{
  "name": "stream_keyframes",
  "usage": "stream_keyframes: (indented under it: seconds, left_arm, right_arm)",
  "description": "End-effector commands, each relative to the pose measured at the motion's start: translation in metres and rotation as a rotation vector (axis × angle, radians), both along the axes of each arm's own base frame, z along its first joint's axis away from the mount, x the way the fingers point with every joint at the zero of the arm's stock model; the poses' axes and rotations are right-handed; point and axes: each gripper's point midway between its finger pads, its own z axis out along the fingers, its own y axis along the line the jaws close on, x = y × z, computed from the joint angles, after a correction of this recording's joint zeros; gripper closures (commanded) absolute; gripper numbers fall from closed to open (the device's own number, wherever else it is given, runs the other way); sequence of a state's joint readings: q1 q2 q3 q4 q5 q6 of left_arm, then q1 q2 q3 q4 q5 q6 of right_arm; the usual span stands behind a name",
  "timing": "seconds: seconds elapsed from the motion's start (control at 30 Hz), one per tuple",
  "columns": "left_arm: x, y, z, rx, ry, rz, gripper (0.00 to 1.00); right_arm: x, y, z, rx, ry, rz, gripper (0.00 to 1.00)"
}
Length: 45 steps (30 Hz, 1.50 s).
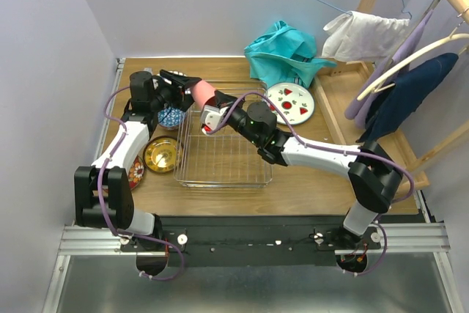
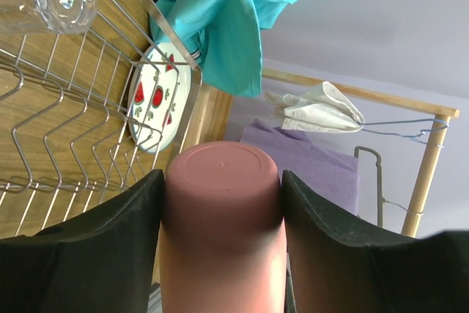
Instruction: Load the mixed dishes into the dish rack
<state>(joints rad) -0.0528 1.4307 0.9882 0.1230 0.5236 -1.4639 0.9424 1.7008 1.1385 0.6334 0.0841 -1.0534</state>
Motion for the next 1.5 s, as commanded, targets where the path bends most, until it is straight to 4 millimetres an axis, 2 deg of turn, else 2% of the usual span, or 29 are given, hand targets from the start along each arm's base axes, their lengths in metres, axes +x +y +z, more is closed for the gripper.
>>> stream_keyframes:
  seconds: [0.0, 0.03, 0.07, 0.13, 0.23, 0.3, 0.33, 0.37, 0.4, 0.43, 0.5, 0.53, 0.6, 0.63, 0.7, 0.73, 0.87, 0.9, 1.0, 1.03, 1.13, 1.27, 1.47]
  left_arm:
    - [-0.006, 0.0, 0.013, 0.015, -0.041, -0.009, 0.41]
    - [-0.005, 0.0, 0.015, 0.019, -0.048, -0.009, 0.43]
    - [-0.002, 0.002, 0.014, 0.028, -0.05, 0.003, 0.47]
    - [0.004, 0.006, 0.02, 0.064, -0.087, 0.017, 0.5]
    - [0.02, 0.015, 0.026, 0.106, -0.141, 0.043, 0.51]
    - [0.033, 0.018, 0.031, 0.143, -0.2, 0.051, 0.54]
    - [0.037, 0.019, 0.031, 0.182, -0.234, 0.042, 0.55]
    - [0.043, 0.019, 0.025, 0.2, -0.242, 0.037, 0.58]
    - [0.049, 0.019, 0.038, 0.218, -0.303, 0.031, 0.59]
    - [0.052, 0.017, 0.039, 0.268, -0.346, 0.006, 0.6]
    - [0.062, 0.016, 0.042, 0.331, -0.392, -0.018, 0.6]
    - [0.064, 0.012, 0.044, 0.368, -0.42, -0.039, 0.6]
    - [0.072, 0.011, 0.045, 0.512, -0.491, -0.076, 0.61]
    - [0.074, 0.008, 0.045, 0.553, -0.514, -0.091, 0.62]
    - [0.078, 0.001, 0.048, 0.668, -0.588, -0.123, 0.63]
    - [0.079, -0.003, 0.049, 0.7, -0.611, -0.135, 0.63]
    - [0.082, -0.03, 0.049, 0.842, -0.721, -0.209, 0.65]
    - [0.08, -0.046, 0.049, 0.871, -0.755, -0.238, 0.65]
    - [0.078, -0.075, 0.045, 0.969, -0.876, -0.297, 0.66]
    - [0.08, -0.078, 0.042, 1.011, -0.912, -0.308, 0.66]
    - [0.089, -0.091, 0.029, 1.056, -0.948, -0.316, 0.67]
    - [0.099, -0.097, 0.018, 1.152, -1.031, -0.3, 0.67]
    - [0.104, -0.111, 0.001, 1.144, -1.104, -0.281, 0.7]
  right_arm:
    - [0.005, 0.009, -0.002, 0.005, 0.025, -0.015, 0.99]
    - [0.006, 0.009, -0.008, -0.016, 0.04, -0.023, 0.93]
    - [0.006, 0.008, -0.009, -0.024, 0.047, -0.026, 0.79]
    - [0.007, 0.004, -0.017, -0.052, 0.075, -0.041, 0.41]
    - [0.003, -0.006, -0.024, -0.116, 0.119, -0.056, 0.22]
    - [-0.001, -0.012, -0.028, -0.122, 0.169, -0.066, 0.18]
    - [-0.005, -0.017, -0.037, -0.154, 0.211, -0.075, 0.16]
    - [-0.007, -0.025, -0.03, -0.144, 0.228, -0.09, 0.15]
    - [-0.011, -0.029, -0.031, -0.126, 0.272, -0.099, 0.15]
    - [-0.013, -0.039, -0.039, -0.146, 0.319, -0.13, 0.15]
    - [-0.02, -0.054, -0.035, -0.086, 0.407, -0.176, 0.14]
    - [-0.022, -0.067, -0.047, -0.111, 0.466, -0.218, 0.14]
    - [-0.026, -0.084, -0.047, -0.031, 0.553, -0.273, 0.13]
    - [-0.024, -0.099, -0.054, -0.026, 0.593, -0.326, 0.12]
    - [-0.027, -0.113, -0.055, 0.057, 0.675, -0.383, 0.06]
    - [-0.026, -0.126, -0.064, 0.053, 0.72, -0.423, 0.03]
    - [-0.03, -0.139, -0.083, 0.104, 0.866, -0.483, 0.0]
    - [-0.03, -0.141, -0.086, 0.152, 0.912, -0.499, 0.0]
    - [-0.019, -0.16, -0.095, 0.239, 1.019, -0.569, 0.0]
    - [-0.014, -0.17, -0.099, 0.26, 1.054, -0.598, 0.0]
    - [-0.006, -0.181, -0.101, 0.315, 1.129, -0.619, 0.0]
    - [-0.001, -0.187, -0.1, 0.323, 1.115, -0.63, 0.0]
    - [-0.004, -0.196, -0.107, 0.316, 1.121, -0.643, 0.0]
